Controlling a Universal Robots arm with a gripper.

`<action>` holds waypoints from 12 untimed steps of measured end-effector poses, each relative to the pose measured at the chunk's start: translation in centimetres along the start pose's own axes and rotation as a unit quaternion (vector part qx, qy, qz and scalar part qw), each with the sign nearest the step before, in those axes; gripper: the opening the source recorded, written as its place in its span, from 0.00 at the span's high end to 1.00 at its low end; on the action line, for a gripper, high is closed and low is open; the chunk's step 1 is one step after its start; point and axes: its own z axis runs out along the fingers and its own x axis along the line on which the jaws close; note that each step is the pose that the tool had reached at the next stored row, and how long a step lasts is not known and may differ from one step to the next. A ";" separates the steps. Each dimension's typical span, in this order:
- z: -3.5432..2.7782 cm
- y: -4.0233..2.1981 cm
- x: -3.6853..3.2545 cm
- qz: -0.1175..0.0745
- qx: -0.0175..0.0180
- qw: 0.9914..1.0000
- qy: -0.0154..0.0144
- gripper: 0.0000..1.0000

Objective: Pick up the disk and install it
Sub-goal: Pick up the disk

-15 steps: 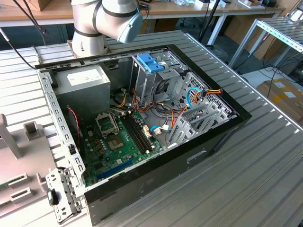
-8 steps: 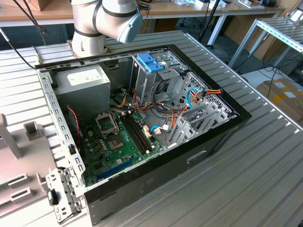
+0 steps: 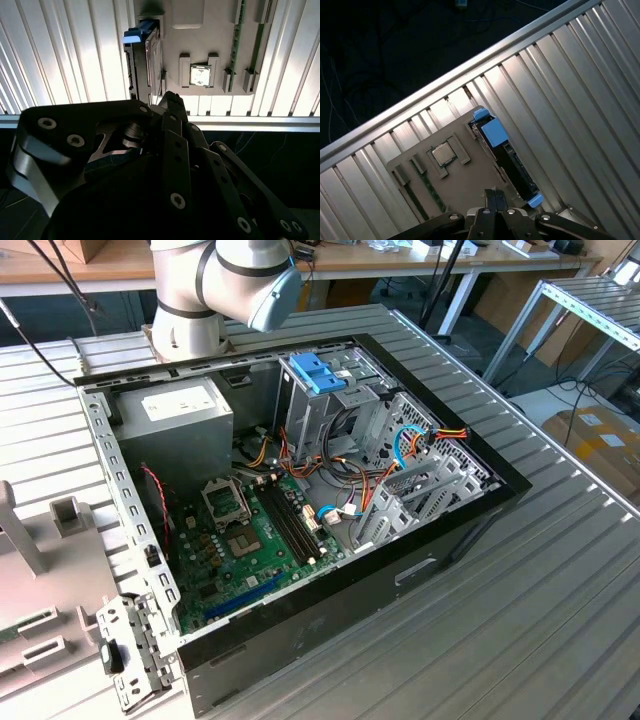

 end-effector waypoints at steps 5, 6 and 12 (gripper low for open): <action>0.00 0.00 0.00 -0.014 0.000 1.000 0.001 0.89; 0.00 0.00 0.00 -0.017 0.000 1.000 0.001 0.89; 0.00 0.00 0.00 -0.030 -0.001 1.000 0.001 0.89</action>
